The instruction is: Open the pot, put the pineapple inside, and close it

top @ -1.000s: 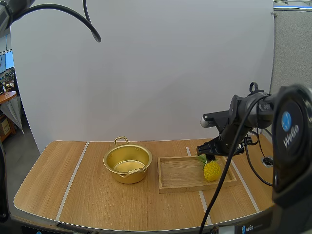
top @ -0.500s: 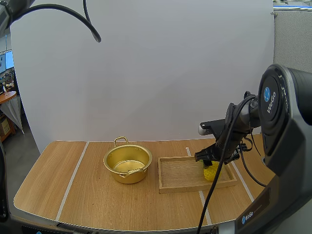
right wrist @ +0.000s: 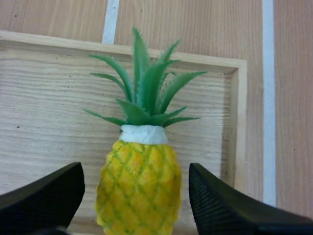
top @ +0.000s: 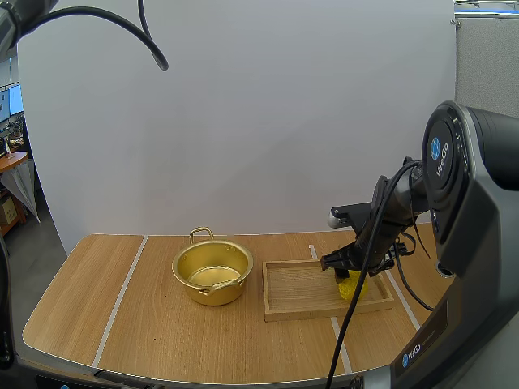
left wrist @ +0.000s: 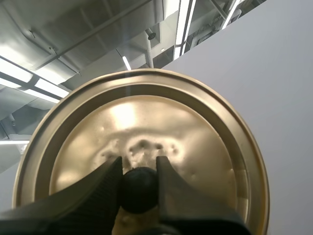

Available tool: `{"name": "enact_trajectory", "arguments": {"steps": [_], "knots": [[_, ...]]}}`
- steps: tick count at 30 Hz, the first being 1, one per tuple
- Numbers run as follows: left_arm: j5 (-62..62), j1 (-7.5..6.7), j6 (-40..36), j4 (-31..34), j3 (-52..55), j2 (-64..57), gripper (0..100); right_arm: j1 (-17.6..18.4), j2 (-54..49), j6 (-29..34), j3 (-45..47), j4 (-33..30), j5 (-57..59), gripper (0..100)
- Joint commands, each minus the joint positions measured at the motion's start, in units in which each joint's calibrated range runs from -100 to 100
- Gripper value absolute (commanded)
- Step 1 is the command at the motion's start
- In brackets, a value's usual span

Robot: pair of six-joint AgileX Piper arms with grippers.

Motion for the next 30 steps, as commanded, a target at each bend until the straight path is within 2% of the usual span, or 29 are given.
{"name": "enact_trajectory", "arguments": {"steps": [1,16,22,23,25,26,28,29,30], "knots": [[-2.3,-0.15,-0.5,0.1,-0.5,-0.3,0,0.2,1.0,-0.6,-0.4,0.7,-2.2,100],[-2.3,-0.15,-0.5,0.1,-0.5,-0.3,0,0.2,9.0,-0.6,-0.4,0.7,-8.0,100],[-2.3,-0.15,-0.5,0.1,-0.5,-0.3,0,0.2,9.2,-0.2,-0.4,0.7,-7.4,100],[-2.3,-0.15,-0.5,0.1,-0.5,-0.3,0,0.2,9.2,-0.2,-0.4,0.7,-6.9,94],[-2.3,-0.15,-0.5,0.1,-0.5,-0.3,0,0.2,9.0,-0.2,-0.4,1.2,-4.9,56],[-2.3,-0.15,-0.5,0.1,-0.5,-0.3,0,0.2,8.9,-0.2,-0.4,1.4,-4.2,45],[-2.3,-0.15,-0.5,0.1,-0.5,-0.3,0,0.2,7.9,-0.2,-0.4,2.1,-2.6,10],[-2.3,-0.15,-0.5,0.1,-0.5,-0.3,0,0.2,7.2,-0.2,-0.4,2.2,-2.2,0],[-2.3,-0.15,-0.5,0.1,-0.5,-0.3,0,0.2,6.3,-0.2,-0.4,2.2,-2.2,0]]}}
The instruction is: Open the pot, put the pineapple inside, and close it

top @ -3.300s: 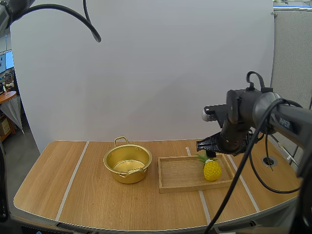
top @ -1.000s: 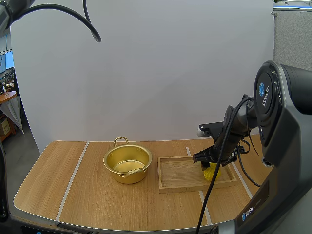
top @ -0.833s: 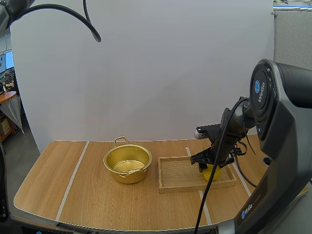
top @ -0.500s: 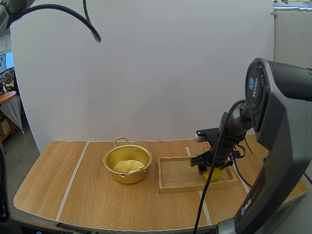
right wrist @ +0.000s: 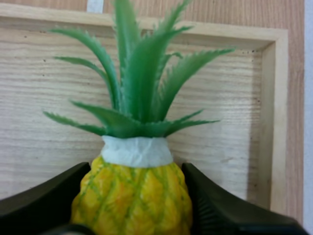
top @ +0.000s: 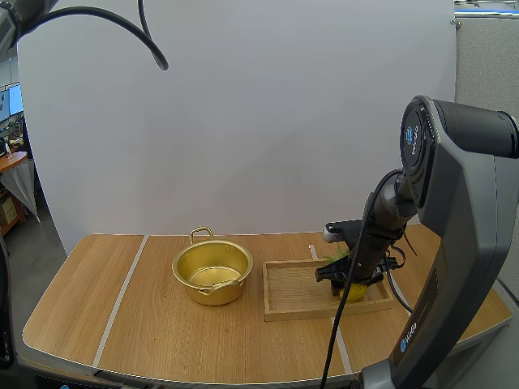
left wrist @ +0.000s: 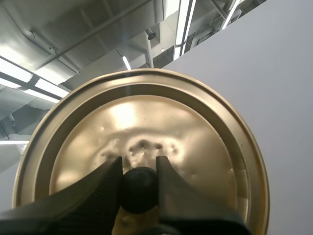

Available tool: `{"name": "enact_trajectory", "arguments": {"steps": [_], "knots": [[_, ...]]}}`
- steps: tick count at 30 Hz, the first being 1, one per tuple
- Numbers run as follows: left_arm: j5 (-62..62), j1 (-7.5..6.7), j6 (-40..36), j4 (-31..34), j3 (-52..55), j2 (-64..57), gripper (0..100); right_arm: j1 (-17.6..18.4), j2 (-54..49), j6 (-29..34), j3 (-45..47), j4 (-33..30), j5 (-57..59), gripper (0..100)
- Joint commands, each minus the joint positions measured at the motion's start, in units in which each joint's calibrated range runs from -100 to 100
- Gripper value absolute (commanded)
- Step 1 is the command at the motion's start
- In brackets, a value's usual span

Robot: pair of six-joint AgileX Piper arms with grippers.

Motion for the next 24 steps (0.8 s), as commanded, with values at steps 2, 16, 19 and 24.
{"name": "enact_trajectory", "arguments": {"steps": [2,16,19,24], "knots": [[-2.3,-0.15,-0.5,0.1,-0.5,-0.3,0,0.0,-4.5,-0.2,-0.2,0.7,2.7,0],[-2.3,-0.15,-0.5,0.1,-0.5,-0.3,0,6.9,-30.1,-0.2,-3.2,4.6,13.0,0],[-2.3,-0.15,-0.5,0.1,-0.5,-0.3,0,9.8,-33.0,-0.2,-5.0,6.0,13.7,0],[-2.3,-0.15,-0.5,0.1,-0.5,-0.3,0,15.3,-33.1,-0.2,-7.7,6.3,14.4,0]]}}
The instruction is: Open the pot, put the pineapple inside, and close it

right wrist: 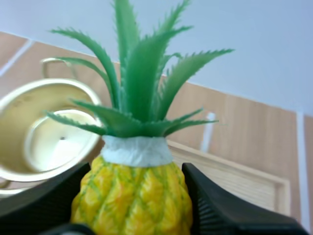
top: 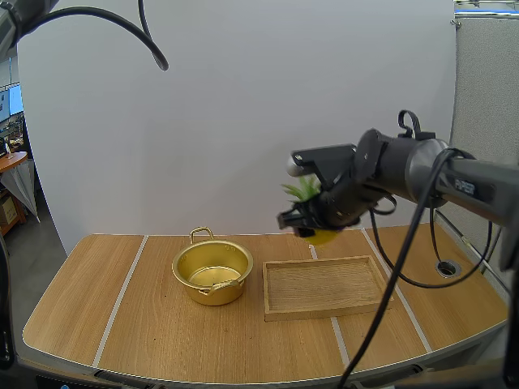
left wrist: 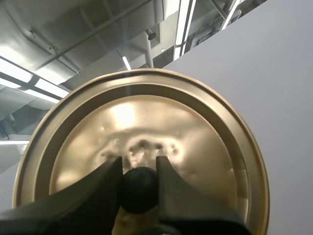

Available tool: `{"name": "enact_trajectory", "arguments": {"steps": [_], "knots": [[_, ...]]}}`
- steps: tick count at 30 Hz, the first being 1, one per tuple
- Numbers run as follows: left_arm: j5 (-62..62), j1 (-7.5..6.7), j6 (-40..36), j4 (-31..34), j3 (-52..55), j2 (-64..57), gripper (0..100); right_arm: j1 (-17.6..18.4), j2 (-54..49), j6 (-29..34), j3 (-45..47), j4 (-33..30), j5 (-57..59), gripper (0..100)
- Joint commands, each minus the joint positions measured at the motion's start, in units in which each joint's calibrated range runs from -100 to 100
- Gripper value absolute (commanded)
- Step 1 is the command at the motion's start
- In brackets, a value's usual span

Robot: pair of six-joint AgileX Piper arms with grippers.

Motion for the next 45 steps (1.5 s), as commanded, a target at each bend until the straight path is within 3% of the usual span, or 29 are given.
{"name": "enact_trajectory", "arguments": {"steps": [1,7,14,30,45], "knots": [[-2.3,-0.15,-0.5,0.1,-0.5,-0.3,0,5.2,-0.4,-0.2,-3.2,0.9,1.1,0],[-2.3,-0.15,-0.5,0.1,-0.5,-0.3,0,10.8,3.7,0.1,-7.2,0.9,-0.2,0],[-2.3,-0.15,-0.5,0.1,-0.5,-0.3,0,13.7,12.6,0.9,-11.0,1.0,-1.5,0],[-2.3,-0.15,-0.5,0.1,-0.5,-0.3,0,14.0,32.3,0.7,-15.3,1.0,-6.1,0],[-2.3,-0.15,-0.5,0.1,-0.5,-0.3,0,14.0,39.0,0.8,-17.6,1.0,-7.1,0]]}}
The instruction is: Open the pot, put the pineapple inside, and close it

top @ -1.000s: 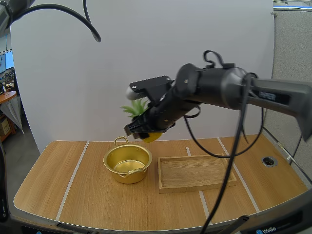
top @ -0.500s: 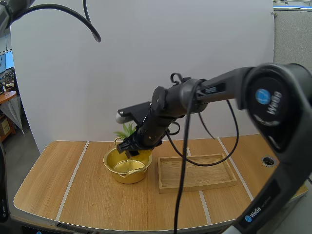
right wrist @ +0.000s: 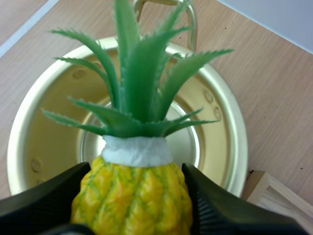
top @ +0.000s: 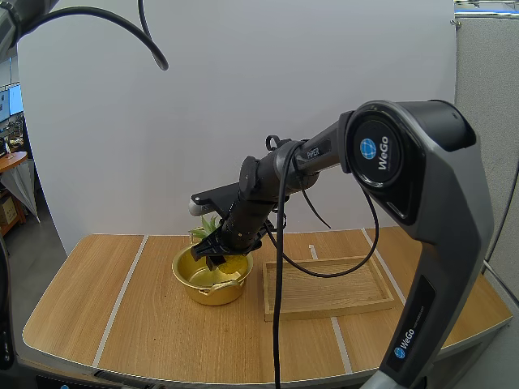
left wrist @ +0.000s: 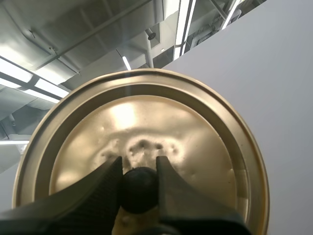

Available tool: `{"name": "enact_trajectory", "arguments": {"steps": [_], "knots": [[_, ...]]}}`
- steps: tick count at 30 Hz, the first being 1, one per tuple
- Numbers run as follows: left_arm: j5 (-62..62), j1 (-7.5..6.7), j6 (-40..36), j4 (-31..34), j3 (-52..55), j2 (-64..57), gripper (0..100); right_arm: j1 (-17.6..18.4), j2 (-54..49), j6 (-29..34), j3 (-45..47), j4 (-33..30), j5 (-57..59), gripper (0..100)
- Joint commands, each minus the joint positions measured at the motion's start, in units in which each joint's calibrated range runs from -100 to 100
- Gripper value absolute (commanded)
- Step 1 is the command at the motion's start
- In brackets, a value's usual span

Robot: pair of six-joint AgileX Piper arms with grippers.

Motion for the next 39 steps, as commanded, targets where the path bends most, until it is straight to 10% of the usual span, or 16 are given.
{"name": "enact_trajectory", "arguments": {"steps": [1,21,24,30,39], "knots": [[-2.3,-0.15,-0.5,0.0,-0.5,-0.3,0,0.1,0.6,-0.1,-0.4,0.2,-1.8,0],[-2.3,-0.15,-0.5,0.0,-0.5,-0.3,0,1.5,5.5,-0.1,-0.8,-2.4,-1.0,0],[-2.3,-0.15,-0.5,0.0,-0.5,-0.3,0,1.5,5.3,-0.1,-0.9,-2.6,-1.0,23],[-2.3,-0.15,-0.5,0.0,-0.5,-0.3,0,1.5,5.3,0.3,-1.1,-2.7,-1.5,100],[-2.3,-0.15,-0.5,0.0,-0.5,-0.3,0,1.5,2.4,0.7,-1.1,-2.7,-1.0,100]]}}
